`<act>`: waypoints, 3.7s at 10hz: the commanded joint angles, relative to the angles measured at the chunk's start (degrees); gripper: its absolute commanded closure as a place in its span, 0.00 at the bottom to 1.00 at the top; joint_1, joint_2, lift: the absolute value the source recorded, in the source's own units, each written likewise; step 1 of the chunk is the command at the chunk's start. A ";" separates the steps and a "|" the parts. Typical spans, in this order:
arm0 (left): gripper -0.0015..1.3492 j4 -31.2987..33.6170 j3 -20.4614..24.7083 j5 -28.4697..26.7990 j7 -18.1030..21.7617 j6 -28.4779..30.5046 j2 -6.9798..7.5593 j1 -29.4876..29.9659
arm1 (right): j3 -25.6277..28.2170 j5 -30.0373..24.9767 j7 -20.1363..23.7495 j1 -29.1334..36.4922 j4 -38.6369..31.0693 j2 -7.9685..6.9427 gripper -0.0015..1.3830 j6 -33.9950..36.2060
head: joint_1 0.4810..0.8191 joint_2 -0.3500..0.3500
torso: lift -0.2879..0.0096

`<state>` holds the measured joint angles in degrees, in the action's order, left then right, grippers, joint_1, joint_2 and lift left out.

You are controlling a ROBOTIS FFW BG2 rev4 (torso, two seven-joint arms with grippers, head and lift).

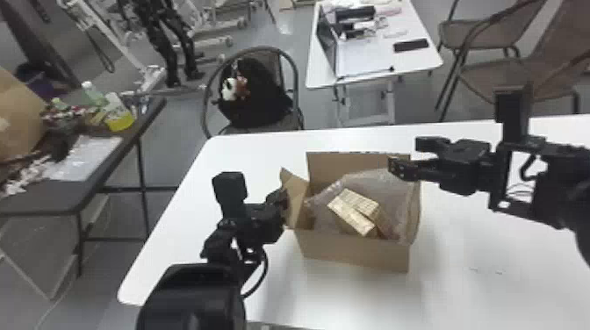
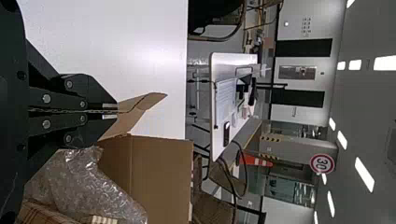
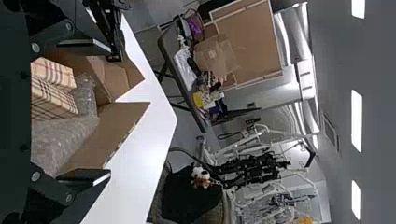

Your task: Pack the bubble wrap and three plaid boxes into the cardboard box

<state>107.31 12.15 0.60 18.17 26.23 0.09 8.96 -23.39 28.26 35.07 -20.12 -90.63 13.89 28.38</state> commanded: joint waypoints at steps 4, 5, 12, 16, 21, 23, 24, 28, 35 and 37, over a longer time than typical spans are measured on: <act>0.90 0.09 0.60 0.46 0.03 -0.30 -0.24 0.62 | 11.96 -5.40 -23.65 22.67 -15.99 0.18 0.13 -18.89 | 0.63 0.83 | 0.66; 0.90 0.18 0.69 0.46 0.03 -0.39 -0.24 0.71 | 12.75 -3.38 -30.33 26.89 -16.51 0.26 0.13 -23.99 | 0.63 0.77 | 0.66; 0.90 0.27 1.30 0.98 0.11 -1.01 -0.24 1.41 | 15.74 -4.61 -59.07 43.94 -18.27 1.23 0.13 -39.54 | 0.63 0.54 | 0.66; 0.90 0.27 1.57 1.07 0.20 -1.27 -0.24 1.67 | 16.09 -6.02 -66.98 48.07 -17.13 2.20 0.13 -44.11 | 0.63 0.47 | 0.66; 0.90 0.27 1.30 1.25 0.29 -1.27 -0.24 1.85 | 18.46 -4.61 -69.17 41.56 -6.67 3.25 0.13 -44.99 | 0.63 0.38 | 0.66; 0.90 0.27 1.13 1.25 0.29 -1.18 -0.24 1.94 | 18.64 -4.17 -69.70 38.40 -2.01 3.25 0.13 -44.99 | 0.63 0.34 | 0.66; 0.90 0.18 0.95 1.25 0.29 -1.18 -0.24 2.03 | 18.64 -3.65 -69.70 37.17 -0.25 3.34 0.13 -44.90 | 0.63 0.32 | 0.66; 0.90 -0.09 0.34 1.34 0.29 -1.09 -0.24 1.76 | 18.55 -3.21 -67.15 30.40 7.57 3.87 0.13 -43.94 | 0.63 0.29 | 0.66; 0.90 -0.17 0.16 1.60 0.29 -1.18 -0.24 1.59 | 18.64 -5.05 -66.27 27.94 12.93 4.31 0.75 -42.53 | 0.63 0.25 | 0.66; 0.90 -0.17 0.07 1.60 0.38 -1.27 -0.24 1.50 | 18.64 -5.05 -66.27 28.29 11.88 4.31 0.76 -42.62 | 0.63 0.25 | 0.66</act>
<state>107.13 12.28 2.20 18.55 24.96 0.09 10.54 -4.74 23.24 -31.18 8.02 -78.37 18.20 -14.17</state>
